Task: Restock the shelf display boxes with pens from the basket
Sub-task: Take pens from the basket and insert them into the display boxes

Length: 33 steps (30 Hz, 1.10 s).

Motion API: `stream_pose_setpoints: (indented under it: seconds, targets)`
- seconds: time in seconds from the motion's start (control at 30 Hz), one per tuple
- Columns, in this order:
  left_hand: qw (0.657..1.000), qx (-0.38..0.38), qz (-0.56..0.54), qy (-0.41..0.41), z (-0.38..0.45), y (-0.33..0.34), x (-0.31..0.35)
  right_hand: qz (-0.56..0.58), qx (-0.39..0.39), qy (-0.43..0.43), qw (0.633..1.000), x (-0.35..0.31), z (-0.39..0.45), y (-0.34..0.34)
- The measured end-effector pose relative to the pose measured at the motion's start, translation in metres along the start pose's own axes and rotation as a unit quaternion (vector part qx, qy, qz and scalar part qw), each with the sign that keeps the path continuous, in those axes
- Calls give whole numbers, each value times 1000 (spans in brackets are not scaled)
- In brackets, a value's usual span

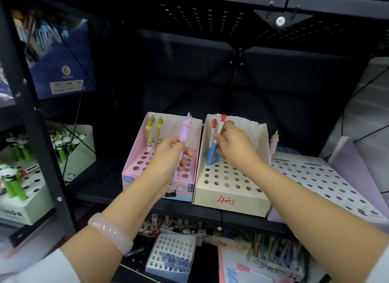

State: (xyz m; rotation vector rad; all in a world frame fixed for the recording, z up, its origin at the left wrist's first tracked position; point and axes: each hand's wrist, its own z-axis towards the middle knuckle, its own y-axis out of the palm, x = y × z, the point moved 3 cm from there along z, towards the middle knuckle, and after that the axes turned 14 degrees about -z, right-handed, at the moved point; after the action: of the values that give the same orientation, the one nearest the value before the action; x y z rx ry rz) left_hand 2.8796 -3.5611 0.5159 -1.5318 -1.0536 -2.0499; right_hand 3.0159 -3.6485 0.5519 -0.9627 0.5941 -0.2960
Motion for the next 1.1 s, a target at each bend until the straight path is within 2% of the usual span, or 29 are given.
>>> stream_pose_setpoints:
  seconds: [0.1,0.2,0.23,0.3,0.33,0.4,0.47,0.5,0.6,0.73,0.8,0.9,0.97,1.1]
  targets:
    - [1000,-8,6,14,-1,1,-1,-27,-23,-2,999,-2,-2,9]
    - [999,-23,4,31,-3,1,2,-62,-93,0,994,-3,-6,18]
    - [999,-27,5,38,-4,2,3,-62,-94,5,994,-2,-8,18]
    - [998,-34,7,47,-7,4,4,-65,-37,7,997,0,-8,10]
    - [998,-39,10,50,-8,6,5,-49,7,8,999,0,-9,3]
    - [997,-49,18,57,-10,13,5,77,49,17,996,-4,-10,-11]
    - [996,-62,21,59,-12,23,4,236,-3,21,972,-12,-12,-18]
    - [996,-71,21,58,-13,29,4,275,-33,18,961,-15,-14,-19]
    - [993,-99,32,53,-16,44,1,287,-48,7,957,-12,-18,-28]
    - [977,-160,130,50,-17,67,0,323,55,42,944,26,-12,-67]
    - [971,-180,150,55,-16,79,-1,302,118,81,943,57,-8,-91]
    - [963,-197,172,61,-17,96,-7,203,178,112,956,105,-8,-110]
    - [958,-206,191,60,-16,106,-12,134,181,126,966,132,-10,-112]
    - [956,-206,201,49,-12,119,-23,57,141,136,979,167,-9,-103]
